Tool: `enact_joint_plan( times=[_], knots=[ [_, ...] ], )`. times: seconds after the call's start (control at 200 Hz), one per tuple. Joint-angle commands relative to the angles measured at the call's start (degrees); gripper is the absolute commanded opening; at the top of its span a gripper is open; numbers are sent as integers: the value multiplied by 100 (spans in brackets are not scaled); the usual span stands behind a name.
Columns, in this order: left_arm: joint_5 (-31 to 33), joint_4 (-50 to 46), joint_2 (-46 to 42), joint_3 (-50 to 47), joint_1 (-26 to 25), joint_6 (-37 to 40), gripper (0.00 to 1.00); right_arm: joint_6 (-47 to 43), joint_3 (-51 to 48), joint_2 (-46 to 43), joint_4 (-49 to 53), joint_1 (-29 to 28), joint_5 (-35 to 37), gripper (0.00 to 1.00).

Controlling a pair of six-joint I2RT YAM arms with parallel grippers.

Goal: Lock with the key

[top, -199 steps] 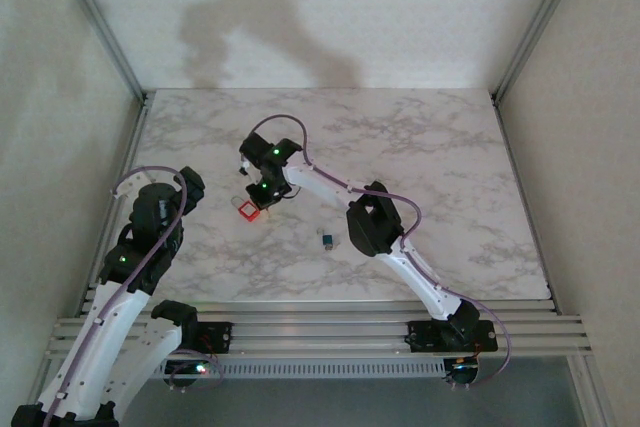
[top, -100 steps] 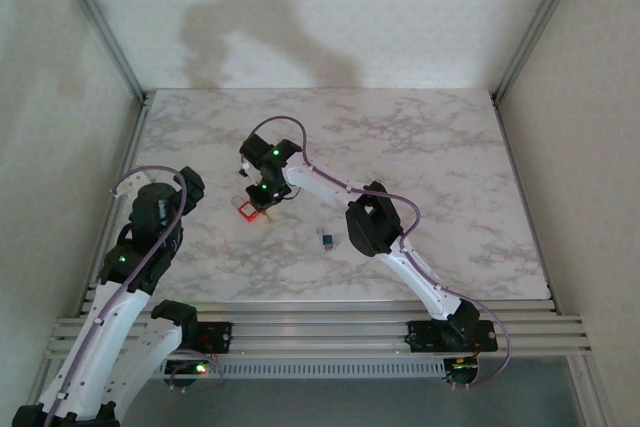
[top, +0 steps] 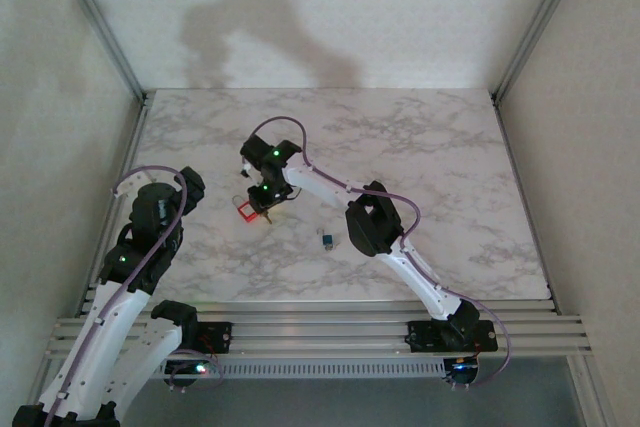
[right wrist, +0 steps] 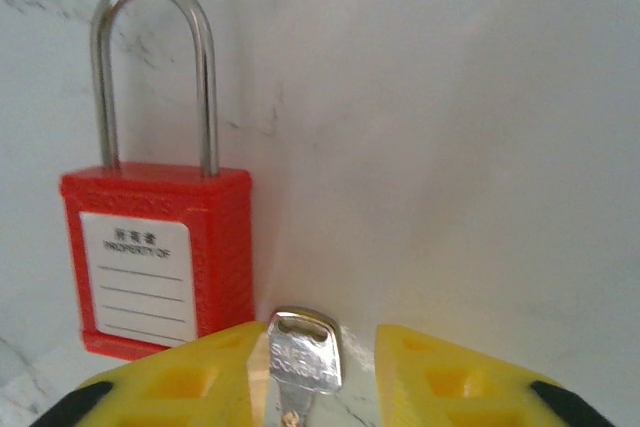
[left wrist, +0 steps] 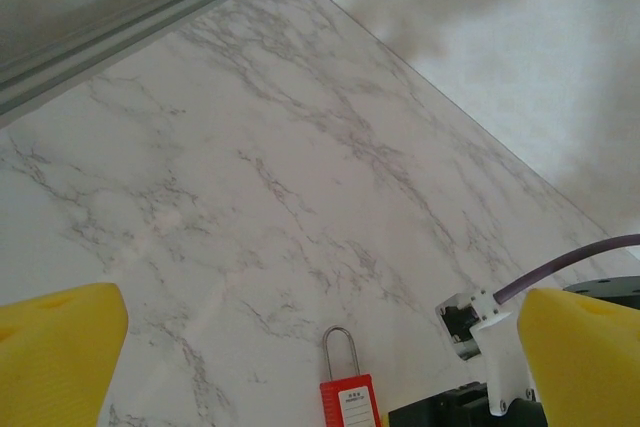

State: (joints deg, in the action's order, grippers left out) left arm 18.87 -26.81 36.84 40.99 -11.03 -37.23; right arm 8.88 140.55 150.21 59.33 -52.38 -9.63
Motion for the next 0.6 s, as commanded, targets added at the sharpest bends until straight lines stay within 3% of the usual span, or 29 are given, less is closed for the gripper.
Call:
enact_joint_plan(
  times=[0.0,0.29,0.43,0.44,0.45,0.461,0.596],
  knots=[
    [-88,61,-36,-93,68,123,100,-90,-207,-559,-25,0,215,44],
    [-259,97,6,-118,70,146,100,91,-1386,-1984,-390,-7,821,68],
    [-389,140,12,-134,70,181,99,439,-2199,-2721,-516,-8,1225,85],
    [-399,141,11,-135,67,181,99,467,-2267,-2779,-536,-2,1252,88],
    [-408,141,21,-135,72,181,99,511,-2368,-2872,-561,-1,1302,97],
    [-414,141,24,-135,69,181,100,528,-2406,-2899,-566,-5,1317,98],
    [-495,149,48,-131,67,199,100,976,-3332,-3614,-700,-10,1688,99]
  ],
)
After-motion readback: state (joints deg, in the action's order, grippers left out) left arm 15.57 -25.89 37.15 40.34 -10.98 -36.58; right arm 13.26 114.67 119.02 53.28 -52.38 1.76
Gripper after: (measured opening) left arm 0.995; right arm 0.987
